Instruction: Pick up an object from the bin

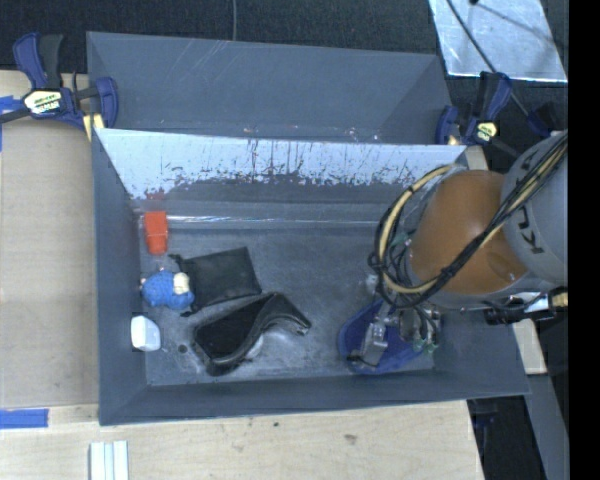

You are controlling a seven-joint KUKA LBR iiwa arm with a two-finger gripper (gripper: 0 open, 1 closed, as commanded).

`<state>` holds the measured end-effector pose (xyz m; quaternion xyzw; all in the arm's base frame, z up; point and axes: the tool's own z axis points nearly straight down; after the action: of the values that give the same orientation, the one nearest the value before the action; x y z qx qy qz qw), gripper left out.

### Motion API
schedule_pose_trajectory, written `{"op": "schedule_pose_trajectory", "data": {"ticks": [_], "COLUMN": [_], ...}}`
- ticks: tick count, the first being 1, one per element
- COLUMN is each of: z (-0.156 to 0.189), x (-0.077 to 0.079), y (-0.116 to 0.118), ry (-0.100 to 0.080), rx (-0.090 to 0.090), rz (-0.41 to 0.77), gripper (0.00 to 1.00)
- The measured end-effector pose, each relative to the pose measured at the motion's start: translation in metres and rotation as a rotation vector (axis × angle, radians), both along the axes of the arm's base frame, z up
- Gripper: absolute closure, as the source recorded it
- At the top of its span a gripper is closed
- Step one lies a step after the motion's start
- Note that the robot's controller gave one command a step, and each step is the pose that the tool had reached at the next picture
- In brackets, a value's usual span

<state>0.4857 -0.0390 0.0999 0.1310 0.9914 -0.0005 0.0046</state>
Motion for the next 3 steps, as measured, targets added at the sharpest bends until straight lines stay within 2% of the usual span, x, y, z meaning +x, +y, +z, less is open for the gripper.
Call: {"op": "schedule_pose_trajectory", "data": {"ticks": [1,2,3], "z": [-0.0293,-0.0288,-0.0271], "x": [-0.0029,-0.0027,-0.0019], "y": [-0.0062,-0.0060,-0.0060], "ry": [0.007,0.006,0.006], "rx": [0.002,0.003,0.003], "rz": [0.178,0.178,0.178], "gripper": [0.00,0.00,1.00]}}
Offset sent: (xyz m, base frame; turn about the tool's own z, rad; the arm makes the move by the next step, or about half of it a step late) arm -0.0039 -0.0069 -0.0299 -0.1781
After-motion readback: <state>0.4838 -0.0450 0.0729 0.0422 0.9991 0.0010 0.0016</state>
